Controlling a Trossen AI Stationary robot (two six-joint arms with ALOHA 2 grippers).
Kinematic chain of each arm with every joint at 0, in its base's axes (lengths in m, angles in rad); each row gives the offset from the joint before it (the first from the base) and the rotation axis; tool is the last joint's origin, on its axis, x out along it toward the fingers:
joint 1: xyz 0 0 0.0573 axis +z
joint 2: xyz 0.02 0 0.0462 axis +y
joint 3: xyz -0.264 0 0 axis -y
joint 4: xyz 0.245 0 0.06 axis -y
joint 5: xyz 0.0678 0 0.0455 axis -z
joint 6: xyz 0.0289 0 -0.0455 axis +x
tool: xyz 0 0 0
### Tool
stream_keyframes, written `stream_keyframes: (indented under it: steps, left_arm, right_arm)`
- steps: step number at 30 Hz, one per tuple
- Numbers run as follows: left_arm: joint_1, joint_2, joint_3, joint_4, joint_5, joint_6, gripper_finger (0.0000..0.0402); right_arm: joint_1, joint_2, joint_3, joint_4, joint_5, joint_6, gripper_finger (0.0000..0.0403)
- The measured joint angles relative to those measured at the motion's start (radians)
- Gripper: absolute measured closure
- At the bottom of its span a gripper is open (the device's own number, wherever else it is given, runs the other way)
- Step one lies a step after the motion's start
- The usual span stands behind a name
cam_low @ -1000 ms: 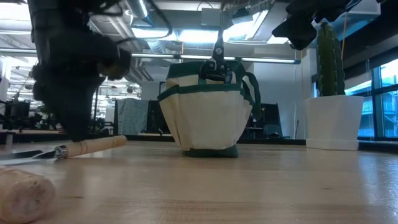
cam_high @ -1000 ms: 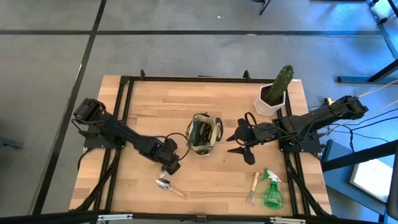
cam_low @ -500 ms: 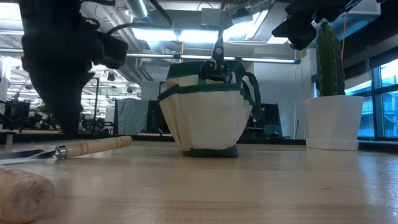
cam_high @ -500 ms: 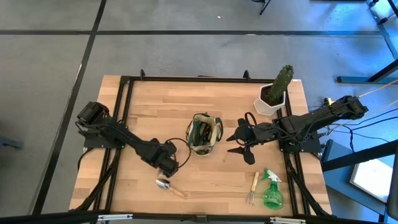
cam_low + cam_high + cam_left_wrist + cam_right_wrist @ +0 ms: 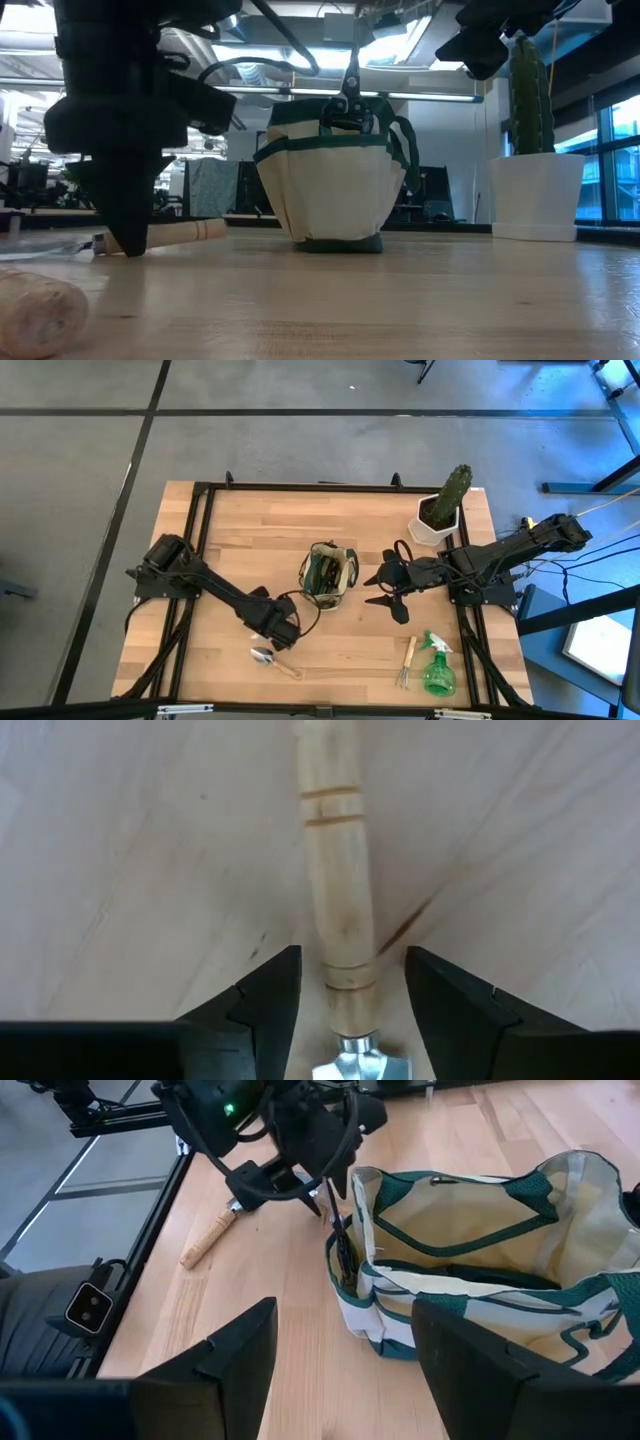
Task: Pick & Place Garden tools in Gardening bag
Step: Put the top brown trowel into the green gardening bag
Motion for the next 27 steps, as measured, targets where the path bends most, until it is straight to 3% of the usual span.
stream_keyframes:
  steps: [8,15,21,27]
  left_arm:
    - [0.009,0.002,0.001,-0.008,-0.007,-0.001,0.0239]
    - [0.008,0.003,-0.029,0.015,-0.072,-0.044,0.0342]
    - [-0.033,-0.021,-0.037,-0.024,-0.219,-0.086,0.0345]
    - [-0.114,-0.134,-0.036,-0.063,-0.509,-0.195,0.0345]
  right_arm:
    - [0.000,0.000,0.000,0.000,0.002,0.000,0.0171]
    - [0.000,0.002,0.000,0.000,0.002,0.000,0.0171]
    - [0.000,0.046,0.000,0.041,0.002,-0.004,0.0171]
    - [0.000,0.133,0.000,0.189,0.002,-0.041,0.0171]
